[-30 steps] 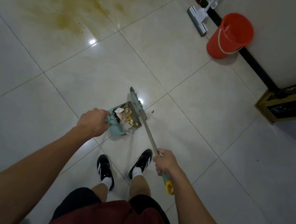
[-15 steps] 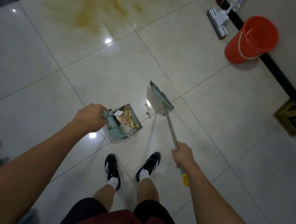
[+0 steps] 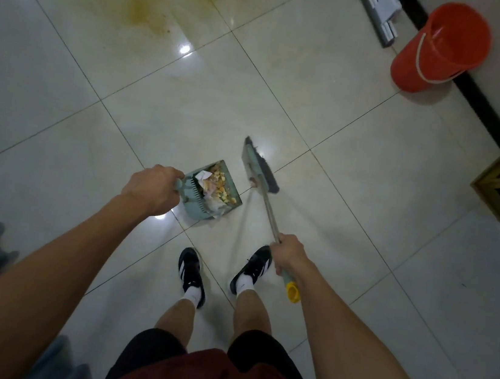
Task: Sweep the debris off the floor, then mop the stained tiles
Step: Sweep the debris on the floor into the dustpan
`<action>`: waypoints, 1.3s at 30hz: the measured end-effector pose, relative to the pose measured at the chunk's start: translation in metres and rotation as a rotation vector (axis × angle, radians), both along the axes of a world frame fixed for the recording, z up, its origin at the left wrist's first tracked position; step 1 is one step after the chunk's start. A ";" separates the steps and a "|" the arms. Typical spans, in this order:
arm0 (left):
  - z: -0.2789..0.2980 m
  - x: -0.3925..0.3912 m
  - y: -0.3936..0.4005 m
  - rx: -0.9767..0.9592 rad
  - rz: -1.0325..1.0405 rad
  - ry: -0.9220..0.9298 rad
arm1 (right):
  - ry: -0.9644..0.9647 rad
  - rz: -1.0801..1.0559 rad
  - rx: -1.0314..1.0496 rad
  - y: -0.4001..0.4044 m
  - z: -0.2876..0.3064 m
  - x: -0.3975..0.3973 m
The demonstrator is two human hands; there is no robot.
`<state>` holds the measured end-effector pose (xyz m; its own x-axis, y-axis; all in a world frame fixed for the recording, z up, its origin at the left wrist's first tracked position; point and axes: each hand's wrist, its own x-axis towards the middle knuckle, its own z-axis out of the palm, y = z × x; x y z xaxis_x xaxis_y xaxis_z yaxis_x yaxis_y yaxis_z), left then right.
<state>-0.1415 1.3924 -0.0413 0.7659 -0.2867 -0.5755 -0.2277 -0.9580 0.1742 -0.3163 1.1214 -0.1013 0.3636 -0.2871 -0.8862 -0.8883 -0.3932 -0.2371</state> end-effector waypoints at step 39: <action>-0.001 -0.028 0.073 -0.023 0.153 0.005 | -0.036 0.161 -0.081 0.036 0.032 0.004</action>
